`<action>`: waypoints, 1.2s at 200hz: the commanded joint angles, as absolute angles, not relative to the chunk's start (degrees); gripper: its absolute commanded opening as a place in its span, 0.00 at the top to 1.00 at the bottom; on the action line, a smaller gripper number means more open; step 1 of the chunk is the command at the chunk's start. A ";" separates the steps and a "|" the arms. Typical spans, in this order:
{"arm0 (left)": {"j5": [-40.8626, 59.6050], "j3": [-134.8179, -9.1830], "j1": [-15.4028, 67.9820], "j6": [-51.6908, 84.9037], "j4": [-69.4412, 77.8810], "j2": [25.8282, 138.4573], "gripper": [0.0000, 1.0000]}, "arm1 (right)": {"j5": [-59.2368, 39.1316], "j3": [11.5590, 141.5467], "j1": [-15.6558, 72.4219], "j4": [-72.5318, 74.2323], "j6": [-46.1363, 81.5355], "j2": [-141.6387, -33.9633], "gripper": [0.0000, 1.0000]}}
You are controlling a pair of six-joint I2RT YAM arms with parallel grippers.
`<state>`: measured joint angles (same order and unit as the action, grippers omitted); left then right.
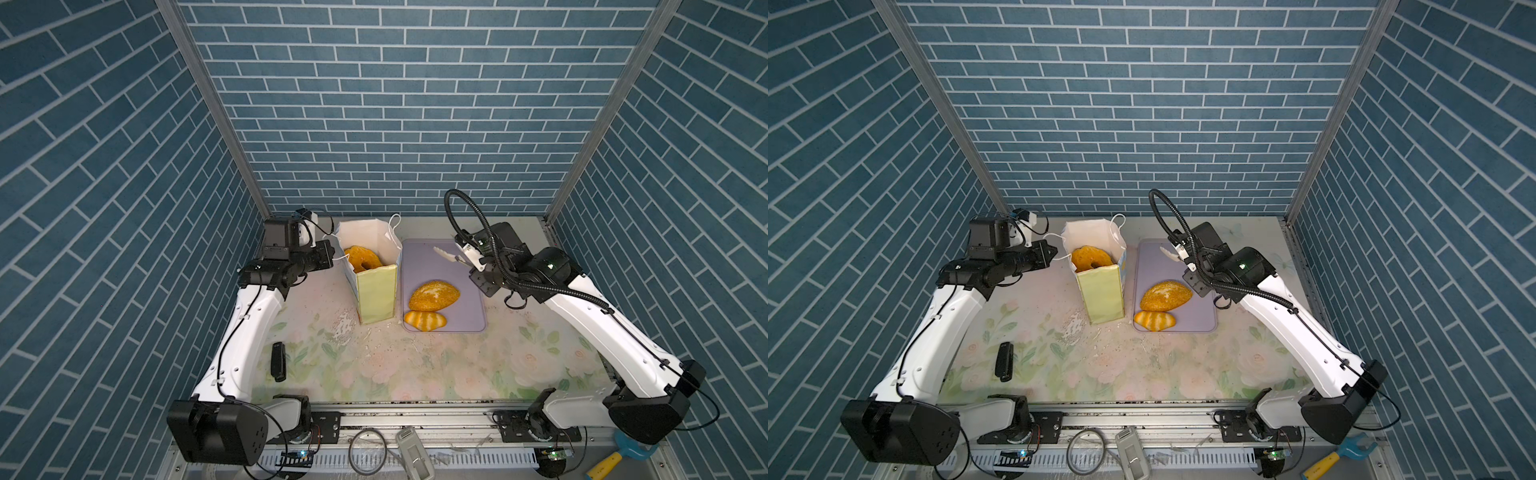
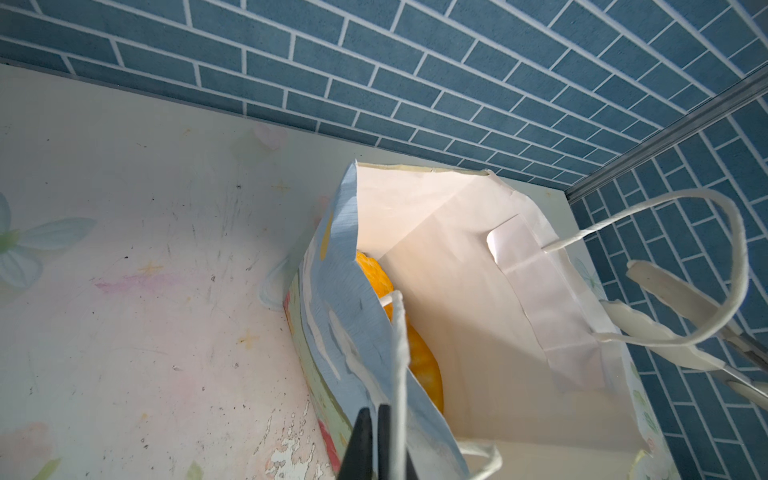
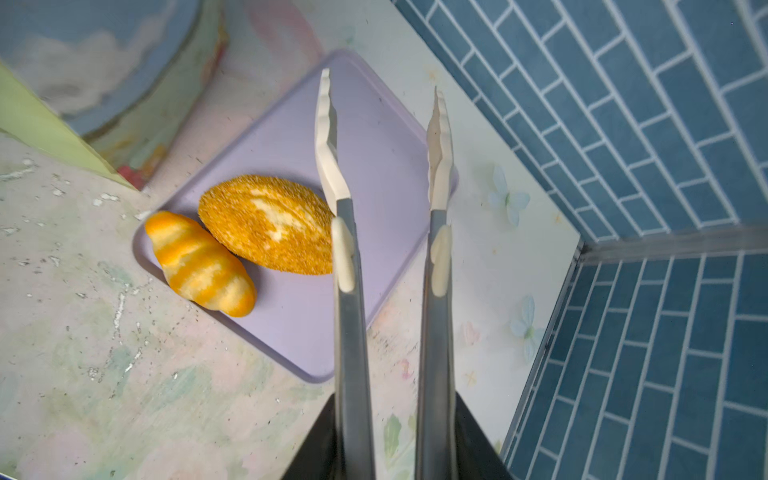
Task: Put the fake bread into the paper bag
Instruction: 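Move the open tongs back over the tray toward the sesame loaf, then lower the tongs around the sesame loaf and close them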
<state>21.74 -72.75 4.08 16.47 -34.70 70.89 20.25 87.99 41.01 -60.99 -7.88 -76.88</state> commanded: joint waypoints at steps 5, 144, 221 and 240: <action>22.05 -73.11 3.87 15.26 -35.64 70.54 0.92 | 16.02 84.48 37.79 -59.77 -1.20 -76.85 0.62; 22.69 -71.20 3.87 15.44 -34.92 69.26 0.91 | 5.41 84.45 35.17 -58.05 0.72 -87.79 0.60; 22.83 -71.15 3.87 15.56 -34.72 70.31 0.91 | 3.96 80.70 36.80 -60.93 -0.69 -85.50 0.56; 22.71 -71.49 3.87 15.69 -34.80 70.82 0.91 | 7.11 80.60 37.38 -61.48 -1.19 -88.30 0.56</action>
<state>22.20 -71.42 4.03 15.88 -34.85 70.08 4.27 81.58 36.49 -59.81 -0.30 -86.11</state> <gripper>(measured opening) 0.086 0.440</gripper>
